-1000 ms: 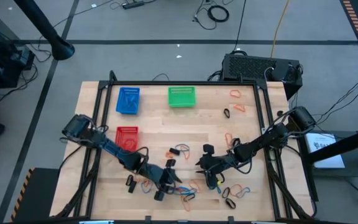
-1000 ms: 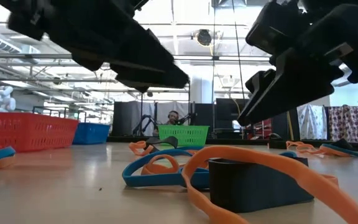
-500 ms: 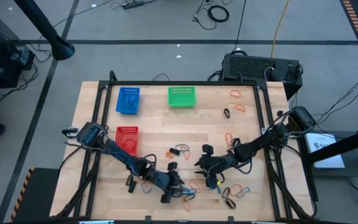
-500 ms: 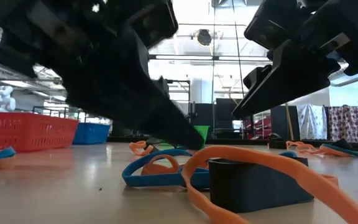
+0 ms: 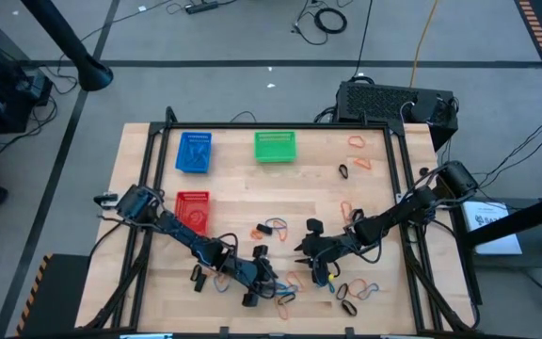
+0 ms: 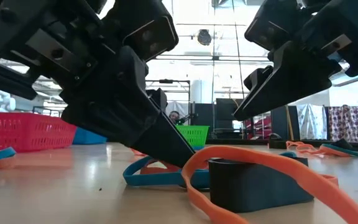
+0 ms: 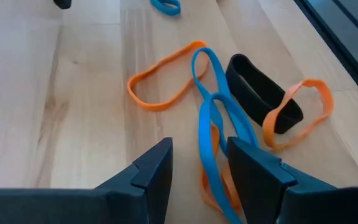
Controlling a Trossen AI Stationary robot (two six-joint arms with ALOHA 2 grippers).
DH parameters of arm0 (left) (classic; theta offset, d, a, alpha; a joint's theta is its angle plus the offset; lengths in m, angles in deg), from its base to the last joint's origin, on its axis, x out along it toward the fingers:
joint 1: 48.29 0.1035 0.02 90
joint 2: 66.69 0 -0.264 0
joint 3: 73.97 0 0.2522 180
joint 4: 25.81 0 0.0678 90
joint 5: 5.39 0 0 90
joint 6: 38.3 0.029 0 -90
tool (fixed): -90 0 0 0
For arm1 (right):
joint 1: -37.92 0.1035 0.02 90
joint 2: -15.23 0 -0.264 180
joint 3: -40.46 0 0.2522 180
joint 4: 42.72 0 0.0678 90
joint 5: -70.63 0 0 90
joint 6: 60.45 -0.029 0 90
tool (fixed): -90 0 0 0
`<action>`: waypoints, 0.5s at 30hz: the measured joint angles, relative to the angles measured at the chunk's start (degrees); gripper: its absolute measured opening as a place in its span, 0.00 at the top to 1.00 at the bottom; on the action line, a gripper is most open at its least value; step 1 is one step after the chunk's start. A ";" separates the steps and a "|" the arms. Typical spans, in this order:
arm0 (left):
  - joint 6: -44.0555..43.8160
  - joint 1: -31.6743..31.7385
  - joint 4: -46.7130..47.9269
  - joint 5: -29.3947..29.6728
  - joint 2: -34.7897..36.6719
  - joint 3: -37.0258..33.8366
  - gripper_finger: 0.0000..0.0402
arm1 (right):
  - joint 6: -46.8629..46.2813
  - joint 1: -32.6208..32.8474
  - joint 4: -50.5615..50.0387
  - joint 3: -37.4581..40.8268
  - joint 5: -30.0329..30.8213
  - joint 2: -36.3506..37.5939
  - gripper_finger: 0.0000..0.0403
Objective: Sort rubber bands into baskets
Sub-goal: Put the blue rubber band into the blue bin
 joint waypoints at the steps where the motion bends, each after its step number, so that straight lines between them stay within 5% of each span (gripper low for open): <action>1: 0.00 0.00 -0.04 0.01 0.00 0.00 0.60 | 0.00 0.00 0.00 0.00 0.00 0.00 0.63; 6: 0.06 -0.01 -0.40 0.03 0.00 -0.01 0.62 | 0.00 0.00 0.00 0.00 0.00 0.00 0.63; 15: 1.56 -0.02 0.80 0.05 0.17 -0.04 0.81 | 0.00 0.02 -0.02 0.00 0.02 0.00 0.63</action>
